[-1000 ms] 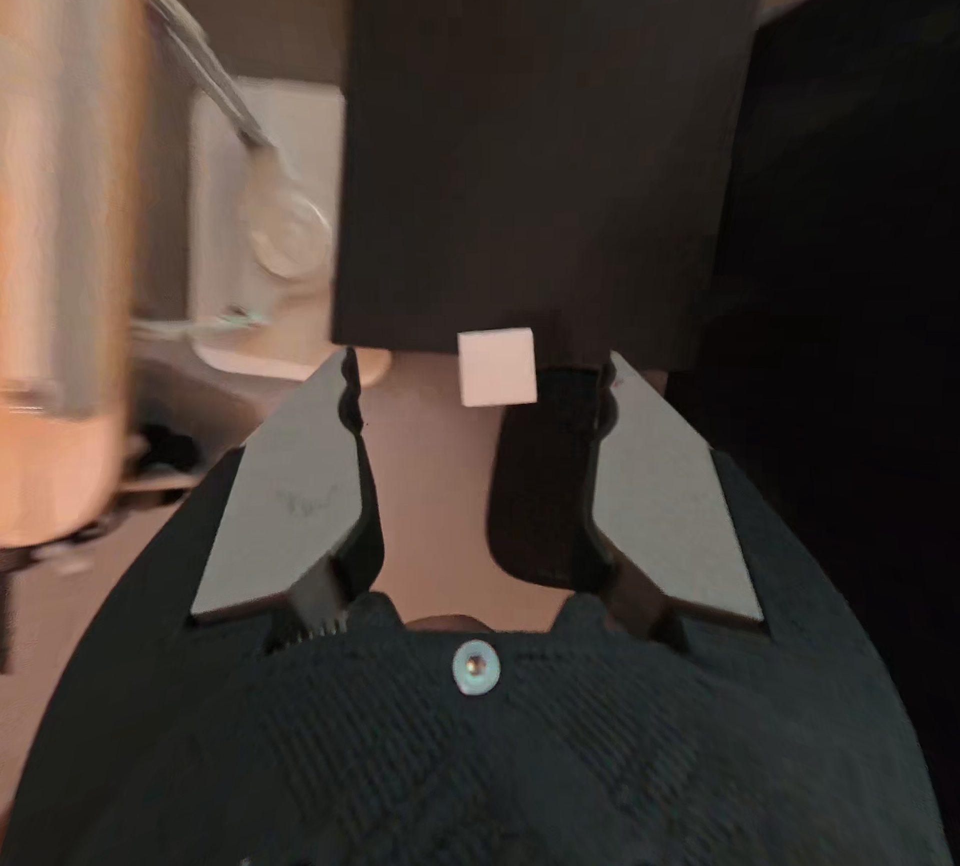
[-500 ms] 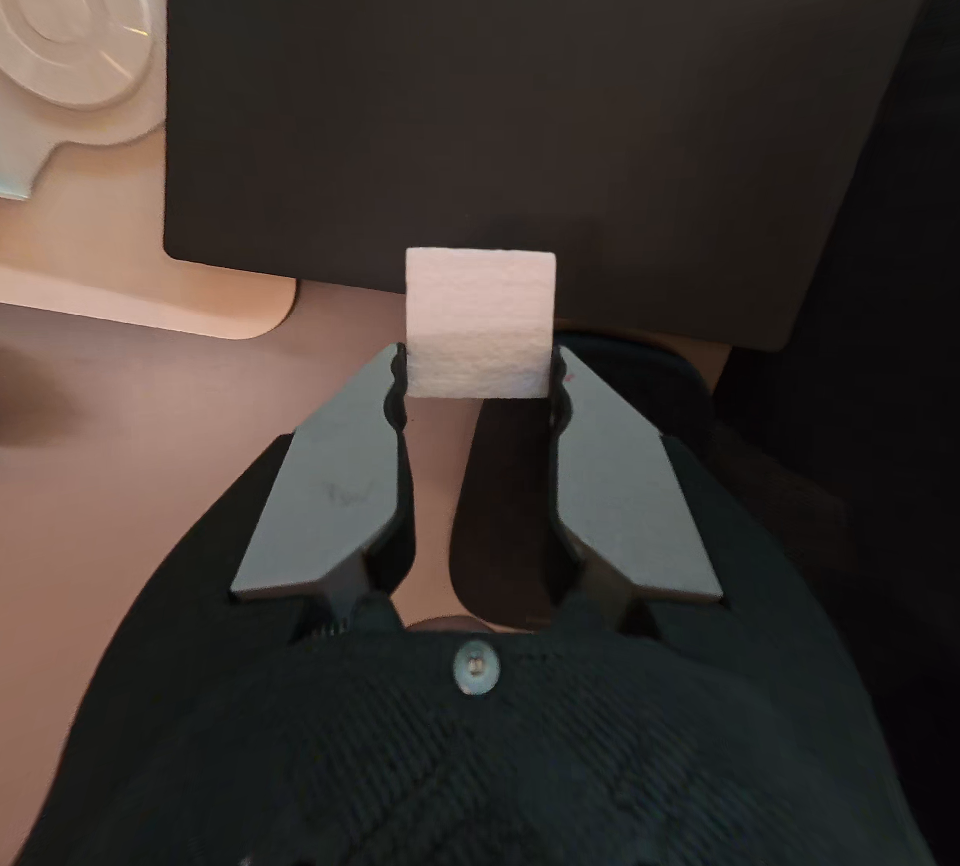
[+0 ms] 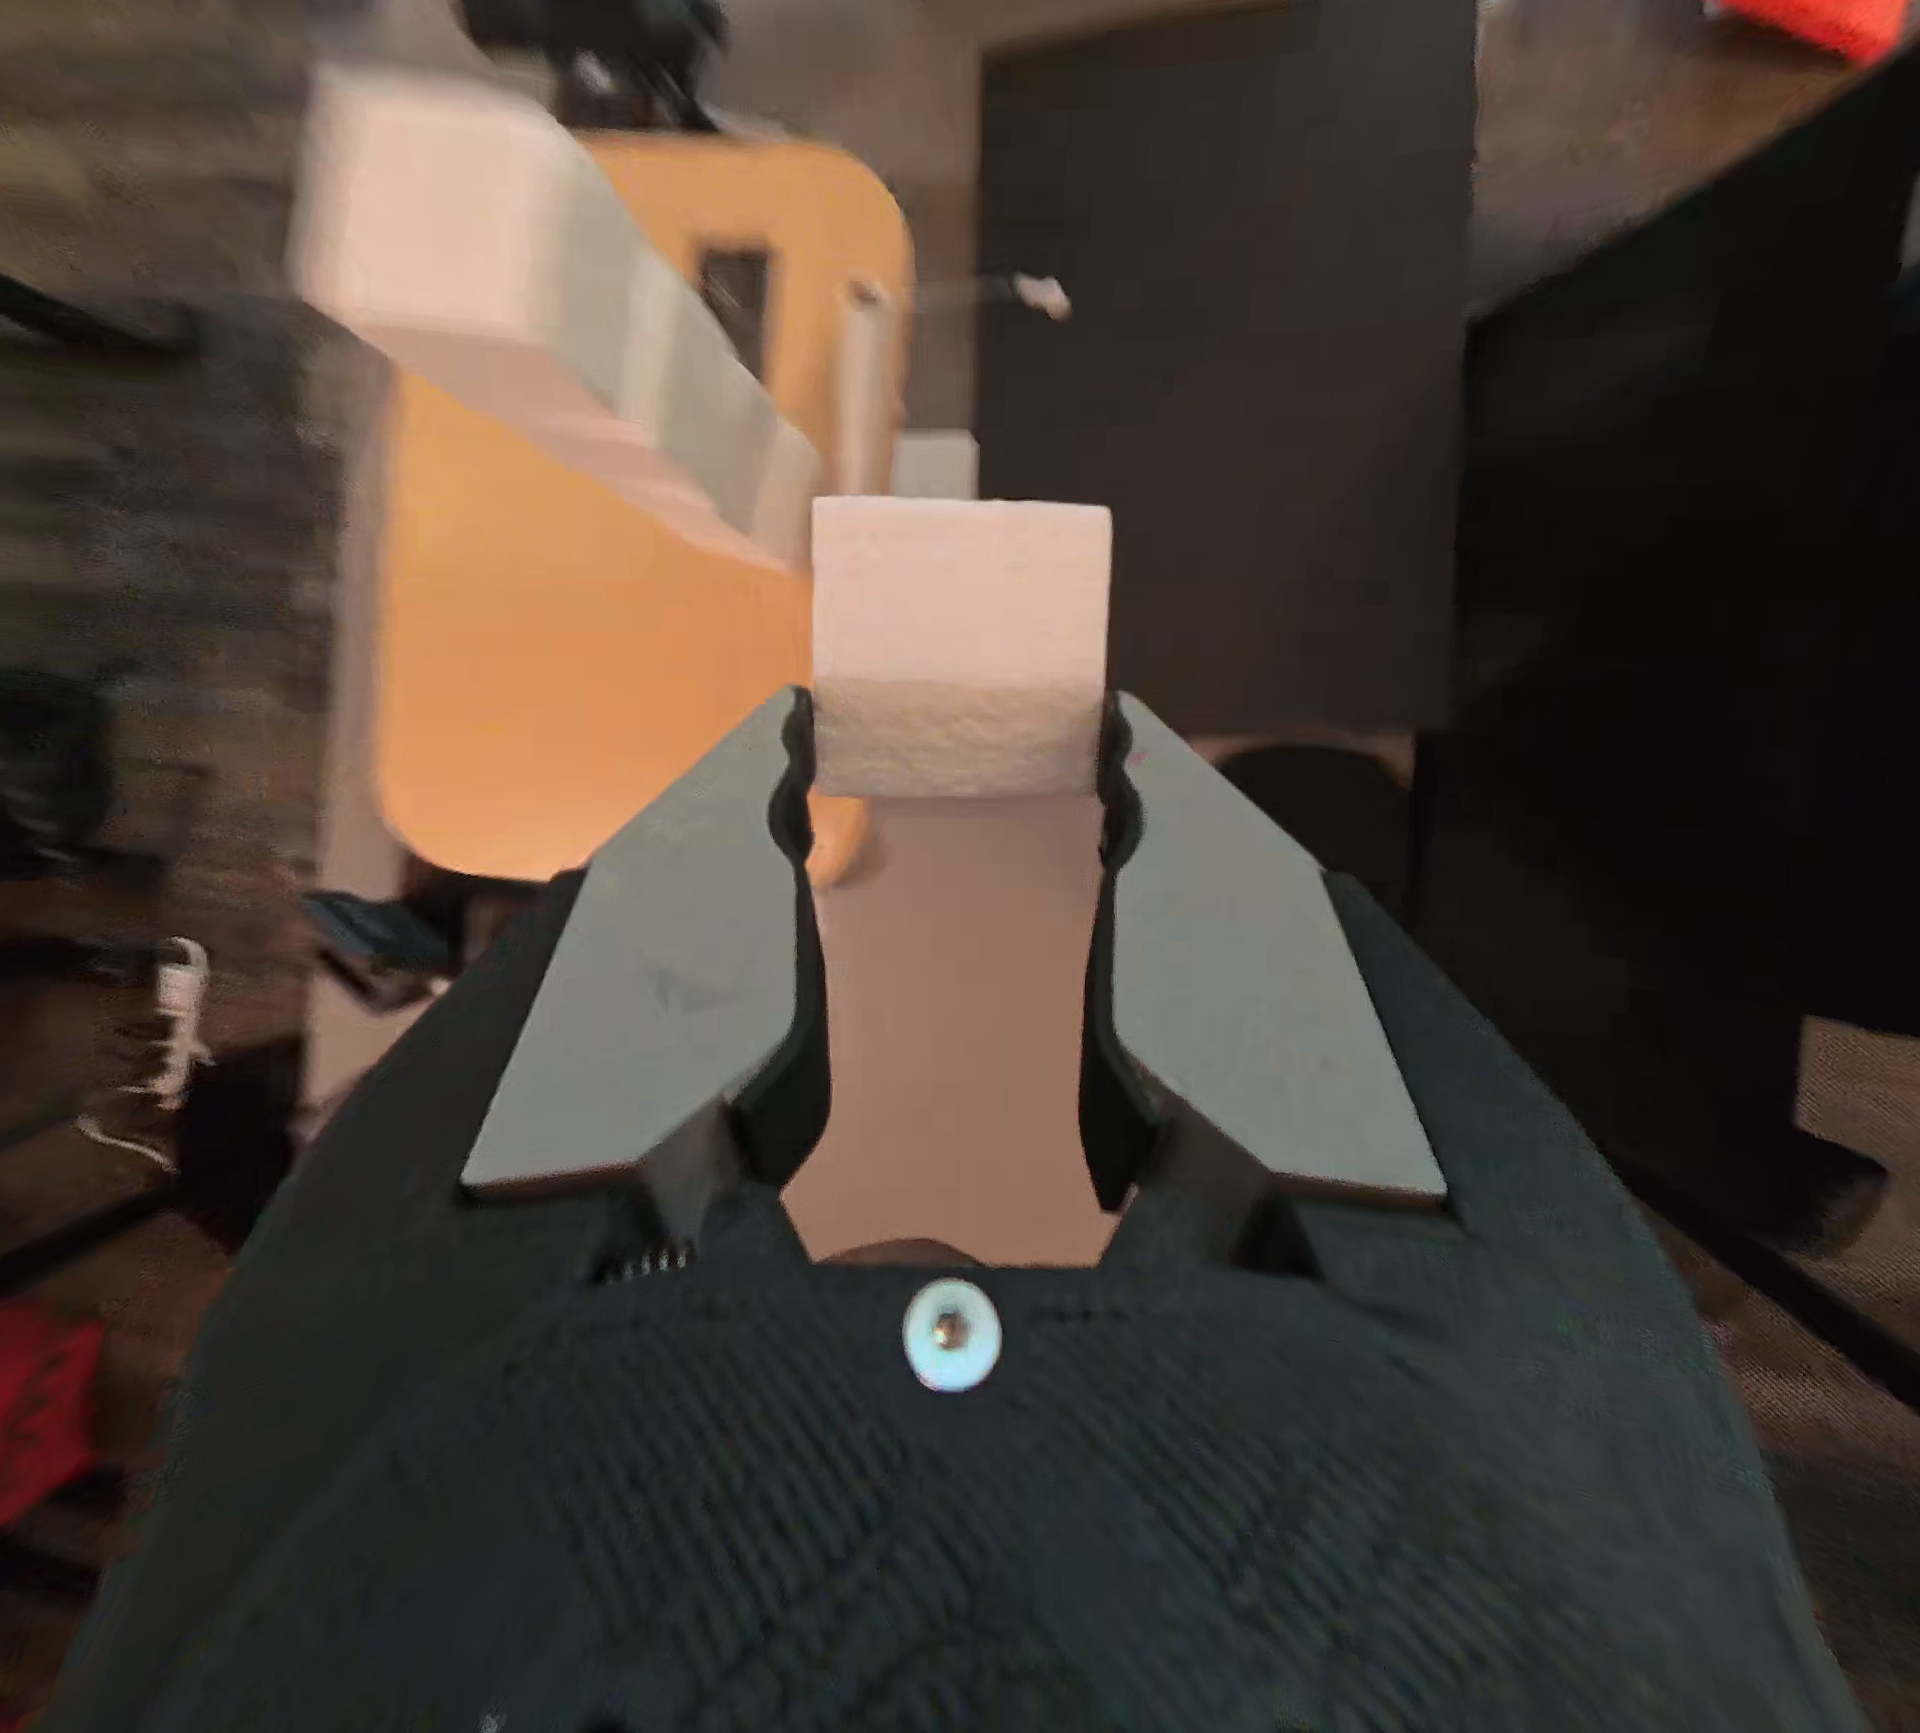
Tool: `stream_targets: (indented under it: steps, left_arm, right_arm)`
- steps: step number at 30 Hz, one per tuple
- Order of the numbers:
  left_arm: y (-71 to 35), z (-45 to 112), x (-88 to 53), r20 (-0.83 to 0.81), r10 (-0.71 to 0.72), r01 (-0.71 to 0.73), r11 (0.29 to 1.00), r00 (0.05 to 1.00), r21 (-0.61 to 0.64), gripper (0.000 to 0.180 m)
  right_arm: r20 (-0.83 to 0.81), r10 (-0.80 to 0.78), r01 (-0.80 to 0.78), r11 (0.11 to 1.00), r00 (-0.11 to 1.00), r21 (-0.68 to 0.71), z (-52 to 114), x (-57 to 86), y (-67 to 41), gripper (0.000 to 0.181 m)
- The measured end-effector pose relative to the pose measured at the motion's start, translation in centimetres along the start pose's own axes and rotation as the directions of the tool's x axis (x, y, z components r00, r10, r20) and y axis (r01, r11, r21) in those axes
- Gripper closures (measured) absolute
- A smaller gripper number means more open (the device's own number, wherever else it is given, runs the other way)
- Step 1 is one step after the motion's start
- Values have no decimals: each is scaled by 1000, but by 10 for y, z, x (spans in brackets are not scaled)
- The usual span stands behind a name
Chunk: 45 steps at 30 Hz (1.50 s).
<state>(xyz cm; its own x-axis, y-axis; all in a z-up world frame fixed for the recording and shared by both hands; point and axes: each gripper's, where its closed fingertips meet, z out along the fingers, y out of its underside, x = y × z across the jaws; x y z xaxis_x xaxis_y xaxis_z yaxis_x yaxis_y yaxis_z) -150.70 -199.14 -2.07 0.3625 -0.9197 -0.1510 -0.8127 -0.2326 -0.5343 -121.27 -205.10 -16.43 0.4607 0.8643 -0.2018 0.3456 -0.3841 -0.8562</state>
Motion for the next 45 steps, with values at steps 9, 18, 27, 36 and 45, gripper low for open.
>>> stream_targets:
  steps: [9, 18, 27, 36, 45]
  left_arm:
    - [-99, -11, -101, 26, 88, -86, 995, 996, -48, 127]
    - [-105, 32, -110, -130, 121, -139, 981, 984, -135, 127]
    - [-94, 44, -114, -145, 125, -149, 975, 982, -164, 127]
    - [-87, 49, -117, -145, 87, -109, 982, 986, -152, 123]
    - [-93, 40, -126, -70, 42, -49, 995, 997, -92, 93]
  right_arm:
    - [-10, -30, 30, 999, 999, -21, 1, -6, 3, 114]
    - [-53, 17, -17, 1000, 998, 0, -21, -2, 13, 114]
    - [-91, 37, -37, 999, 995, 1, -33, 5, 19, 114]
    - [-96, 27, -27, 1000, 995, -4, -33, 6, 14, 114]
    - [-97, 21, -23, 1000, 995, -13, -31, 7, 12, 113]
